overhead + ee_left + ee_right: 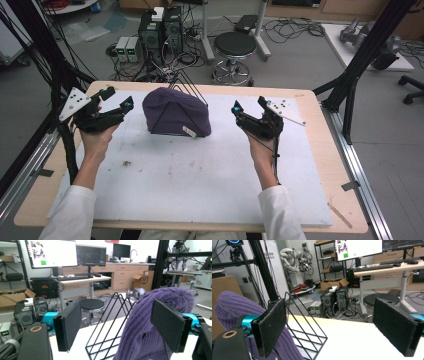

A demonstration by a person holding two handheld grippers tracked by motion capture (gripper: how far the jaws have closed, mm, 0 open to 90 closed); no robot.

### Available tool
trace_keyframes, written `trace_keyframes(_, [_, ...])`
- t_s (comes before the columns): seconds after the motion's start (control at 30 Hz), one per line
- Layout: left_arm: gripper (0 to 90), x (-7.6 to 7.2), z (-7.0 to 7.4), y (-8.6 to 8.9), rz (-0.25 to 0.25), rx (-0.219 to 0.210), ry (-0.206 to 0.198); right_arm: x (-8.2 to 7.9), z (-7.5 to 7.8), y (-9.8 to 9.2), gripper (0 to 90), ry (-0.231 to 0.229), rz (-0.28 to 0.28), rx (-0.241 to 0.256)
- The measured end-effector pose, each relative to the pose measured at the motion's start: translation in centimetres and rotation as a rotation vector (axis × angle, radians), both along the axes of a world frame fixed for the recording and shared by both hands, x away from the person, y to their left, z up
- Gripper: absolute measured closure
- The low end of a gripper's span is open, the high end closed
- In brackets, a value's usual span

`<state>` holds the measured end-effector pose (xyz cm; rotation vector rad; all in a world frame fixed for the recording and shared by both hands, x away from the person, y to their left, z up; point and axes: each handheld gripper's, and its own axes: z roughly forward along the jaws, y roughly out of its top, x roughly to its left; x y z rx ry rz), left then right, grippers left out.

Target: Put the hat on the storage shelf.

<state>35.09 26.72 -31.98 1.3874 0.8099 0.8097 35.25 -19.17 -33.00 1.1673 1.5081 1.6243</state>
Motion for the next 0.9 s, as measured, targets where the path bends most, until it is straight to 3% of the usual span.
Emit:
trace_keyframes(0.13, [25.5,-0.8,0.1,0.6,0.02,0.026,-0.003,-1.1,0.4,-1.4,11.8,0.001,-0.002,-0.048])
trace_keyframes(0.4, [25.5,-1.5,-0.6,1.4,0.035,0.017,0.01,-2.9,0.9,-3.7,11.8,-0.008,-0.036,-0.116])
trace_keyframes(0.6, [25.5,-2.3,-1.1,1.8,0.045,0.028,0.012,-3.7,-0.3,-5.8,11.3,0.024,-0.068,-0.125])
trace_keyframes(0.63, [25.5,-2.5,-1.2,1.9,0.045,0.032,0.013,-3.7,-0.7,-6.4,10.9,0.05,-0.069,-0.125])
trace_keyframes(0.87, [25.3,-3.4,-2.0,2.5,0.054,0.036,0.022,-4.4,-1.7,-7.6,10.9,0.073,-0.106,-0.137])
trace_keyframes(0.9, [25.3,-3.5,-2.1,2.6,0.057,0.034,0.022,-4.6,-2.0,-8.0,10.9,0.1,-0.11,-0.146])
